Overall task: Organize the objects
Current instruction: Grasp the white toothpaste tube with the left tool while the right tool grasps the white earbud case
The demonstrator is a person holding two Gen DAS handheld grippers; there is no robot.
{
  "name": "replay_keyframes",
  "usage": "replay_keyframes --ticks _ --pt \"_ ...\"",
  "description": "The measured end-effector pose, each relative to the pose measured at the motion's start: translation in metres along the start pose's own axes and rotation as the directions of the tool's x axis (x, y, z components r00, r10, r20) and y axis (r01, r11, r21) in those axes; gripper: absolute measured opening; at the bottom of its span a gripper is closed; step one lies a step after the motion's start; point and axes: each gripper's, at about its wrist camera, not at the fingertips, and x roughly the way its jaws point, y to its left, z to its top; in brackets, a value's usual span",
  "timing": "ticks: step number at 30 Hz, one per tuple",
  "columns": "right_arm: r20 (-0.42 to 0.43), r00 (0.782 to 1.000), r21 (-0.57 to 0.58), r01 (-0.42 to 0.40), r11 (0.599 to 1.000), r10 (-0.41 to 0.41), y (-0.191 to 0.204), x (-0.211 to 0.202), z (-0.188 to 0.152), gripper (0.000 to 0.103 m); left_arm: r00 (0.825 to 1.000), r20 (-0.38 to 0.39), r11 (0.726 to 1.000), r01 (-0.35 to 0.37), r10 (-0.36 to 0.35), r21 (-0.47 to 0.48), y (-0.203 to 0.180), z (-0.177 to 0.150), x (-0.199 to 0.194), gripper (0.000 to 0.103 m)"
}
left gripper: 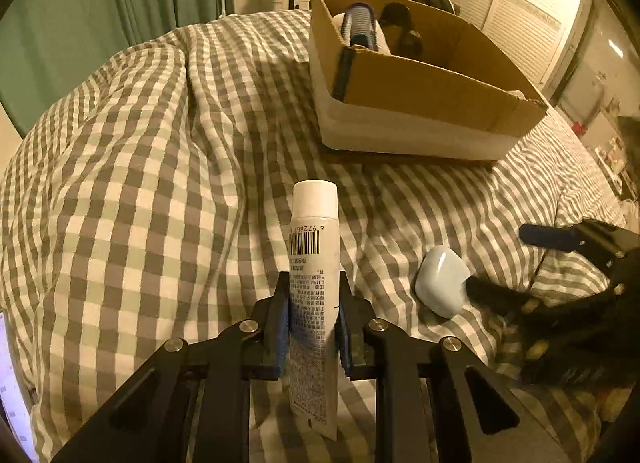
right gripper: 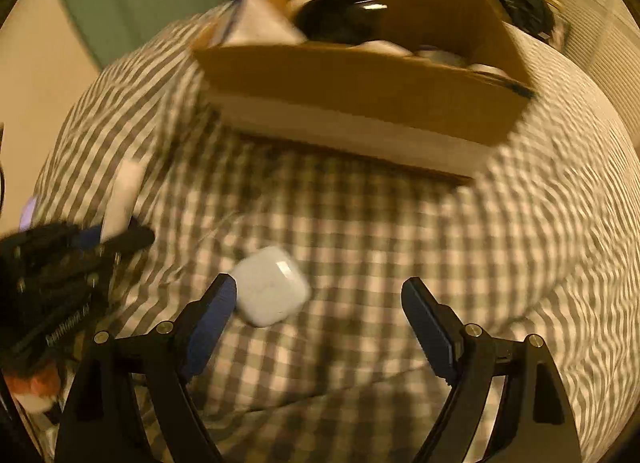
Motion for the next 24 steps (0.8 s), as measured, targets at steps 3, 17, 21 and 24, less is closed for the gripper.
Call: replay_keyframes --ticks 3,17,21,24 --pt "-0.070 0.997 -0.062 -0.022 0.998 0.018 0.016 0.019 0.006 0.085 1.000 -0.011 1.000 0.005 -0.005 -0.006 0.002 0.000 0.005 0.019" --pt "-0.186 0.980 -0.012 -0.074 0.997 0.071 0.015 0.056 0.015 0.057 0.999 -0.038 1.000 0.012 -0.013 -0.025 0.000 0.002 0.019 0.017" --pt "-0.139 0.989 0.004 -0.056 0.998 0.056 0.012 0.044 0.013 0.057 0.999 -0.032 1.000 -0.006 0.005 -0.027 -0.001 0.001 0.013 0.016" --pt "-0.092 0.995 0.011 -0.044 0.999 0.045 0.010 0.032 0.012 0.057 1.000 -0.028 1.000 -0.004 0.004 -0.013 -0.006 0.000 0.005 0.016"
